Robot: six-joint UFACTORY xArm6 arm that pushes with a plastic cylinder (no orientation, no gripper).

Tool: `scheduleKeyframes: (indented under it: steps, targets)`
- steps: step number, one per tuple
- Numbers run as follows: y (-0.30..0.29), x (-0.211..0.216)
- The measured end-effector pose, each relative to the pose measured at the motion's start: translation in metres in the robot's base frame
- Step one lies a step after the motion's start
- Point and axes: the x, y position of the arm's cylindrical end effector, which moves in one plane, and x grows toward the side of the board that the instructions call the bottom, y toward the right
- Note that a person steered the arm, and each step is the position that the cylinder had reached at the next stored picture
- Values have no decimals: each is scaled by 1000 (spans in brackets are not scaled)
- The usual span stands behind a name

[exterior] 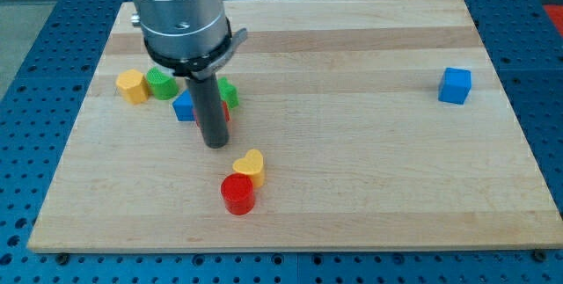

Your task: Slide green star to green circle

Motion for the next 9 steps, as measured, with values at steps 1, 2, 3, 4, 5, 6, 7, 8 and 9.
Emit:
scheduleKeyframes:
  steps: [1, 2, 3, 4, 5, 6, 7, 8, 9]
  targets:
    - [-14, 0]
    - [-33, 4]
    - [-59, 5]
    - [-75, -24]
    - [-76, -51]
    - [-76, -63]
    - [-62, -64]
    - [-33, -64]
    - [-2, -58]
